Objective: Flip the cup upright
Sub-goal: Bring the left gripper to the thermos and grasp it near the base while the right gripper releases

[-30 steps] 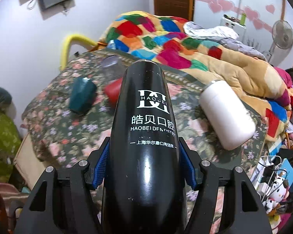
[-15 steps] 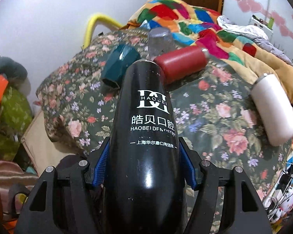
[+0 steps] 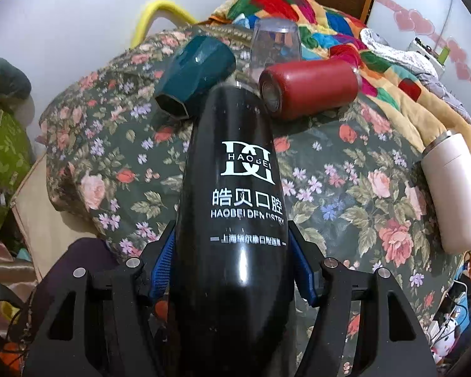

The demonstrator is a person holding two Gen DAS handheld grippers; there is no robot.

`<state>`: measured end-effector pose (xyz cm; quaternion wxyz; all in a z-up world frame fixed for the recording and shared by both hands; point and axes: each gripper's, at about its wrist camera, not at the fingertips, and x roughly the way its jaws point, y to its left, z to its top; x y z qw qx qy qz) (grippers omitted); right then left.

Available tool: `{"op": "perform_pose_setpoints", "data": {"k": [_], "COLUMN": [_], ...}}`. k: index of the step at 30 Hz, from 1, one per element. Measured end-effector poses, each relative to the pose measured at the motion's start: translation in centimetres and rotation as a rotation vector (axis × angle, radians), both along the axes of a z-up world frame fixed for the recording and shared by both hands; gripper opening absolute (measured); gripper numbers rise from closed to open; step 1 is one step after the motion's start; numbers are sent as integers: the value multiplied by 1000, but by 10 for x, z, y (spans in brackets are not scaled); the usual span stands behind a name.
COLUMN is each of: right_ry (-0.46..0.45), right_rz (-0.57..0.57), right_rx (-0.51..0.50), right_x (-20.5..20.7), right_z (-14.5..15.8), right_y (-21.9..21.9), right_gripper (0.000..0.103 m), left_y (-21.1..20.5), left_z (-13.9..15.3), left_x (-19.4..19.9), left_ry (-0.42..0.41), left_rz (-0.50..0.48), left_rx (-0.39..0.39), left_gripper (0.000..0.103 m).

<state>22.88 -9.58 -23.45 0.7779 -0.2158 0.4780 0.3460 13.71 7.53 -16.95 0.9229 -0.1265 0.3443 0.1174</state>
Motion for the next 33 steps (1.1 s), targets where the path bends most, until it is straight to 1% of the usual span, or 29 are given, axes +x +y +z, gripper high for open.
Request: {"op": "perform_pose_setpoints", "data": {"k": [4, 10, 13, 15, 20, 23, 25, 27, 29, 31, 33], "right_ry": [30, 44, 56, 47, -10, -49, -81, -117, -138, -154, -175], "right_rz": [-8, 3, 5, 5, -2, -44, -87, -151, -207, -261, -299], "right_rx": [-26, -49, -62, -45, 8, 30, 38, 57, 88, 129, 160], "right_x": [0, -3, -8, -12, -18, -17, -15, -11, -8, -6, -8], "right_z": [-14, -11, -10, -4, 23, 38, 47, 57, 67, 78, 85], "right_y": [0, -5, -10, -18, -42, -64, -80, -98, -113, -129, -139], "right_gripper": [61, 61, 61, 62, 65, 66, 66, 66, 66, 66, 68], "left_y": [5, -1, -8, -11, -16, -24, -33, -43, -51, -57, -64], "left_z": [-13, -24, -29, -34, -50, -61, -68, -77, -82, -84, -88], "left_x": [3, 17, 30, 40, 58, 69, 76, 85, 91, 96, 102], "left_ry": [40, 85, 115, 141, 200, 249, 275, 314, 329, 346, 364], "left_rz": [6, -34, -63, -90, -122, -143, -156, -177, -193, -190, -176], "left_rx": [-22, -44, -63, -104, -230, -284, -295, -292, -297, -276, -236], "left_gripper": [103, 103, 103, 103, 96, 93, 88, 84, 82, 81, 81]}}
